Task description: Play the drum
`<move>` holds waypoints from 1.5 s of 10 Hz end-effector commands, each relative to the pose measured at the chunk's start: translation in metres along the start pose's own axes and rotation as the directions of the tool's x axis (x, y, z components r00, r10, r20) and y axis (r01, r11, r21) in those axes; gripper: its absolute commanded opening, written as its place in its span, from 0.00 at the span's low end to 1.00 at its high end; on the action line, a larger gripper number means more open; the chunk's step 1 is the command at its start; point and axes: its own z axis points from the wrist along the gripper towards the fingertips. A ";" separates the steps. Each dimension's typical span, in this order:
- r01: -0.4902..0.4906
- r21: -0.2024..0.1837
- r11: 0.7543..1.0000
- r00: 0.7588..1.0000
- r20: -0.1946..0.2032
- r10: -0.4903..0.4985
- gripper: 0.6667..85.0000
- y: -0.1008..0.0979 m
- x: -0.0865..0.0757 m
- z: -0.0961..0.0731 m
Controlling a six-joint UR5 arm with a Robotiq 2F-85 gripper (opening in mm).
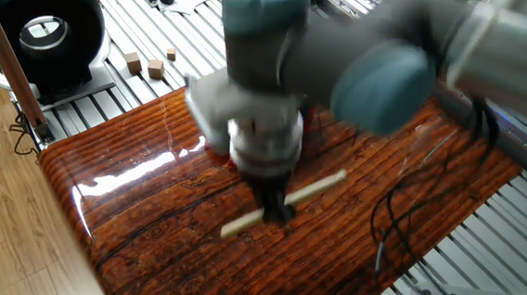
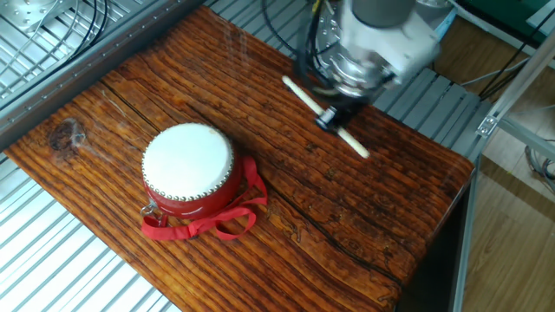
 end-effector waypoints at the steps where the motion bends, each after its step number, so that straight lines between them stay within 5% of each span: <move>1: -0.046 -0.010 0.999 0.998 0.046 0.046 0.00 -0.034 -0.001 -0.024; 2: -0.018 0.032 0.999 0.999 0.027 0.017 0.00 -0.052 -0.005 -0.018; 3: 0.009 0.028 1.000 0.999 0.047 -0.010 0.00 -0.056 -0.016 -0.012; 4: 0.018 -0.051 0.999 0.997 0.077 -0.014 0.00 -0.032 -0.030 -0.016; 6: -0.034 -0.061 0.998 0.999 0.013 0.035 0.00 -0.030 -0.014 -0.015; 9: -0.190 -0.091 0.978 0.974 0.112 0.199 0.00 -0.028 -0.043 -0.017; 12: -0.124 -0.058 0.991 0.989 0.077 0.128 0.00 -0.040 -0.029 -0.016; 15: -0.039 -0.088 0.995 0.996 0.083 0.046 0.00 -0.098 -0.002 -0.017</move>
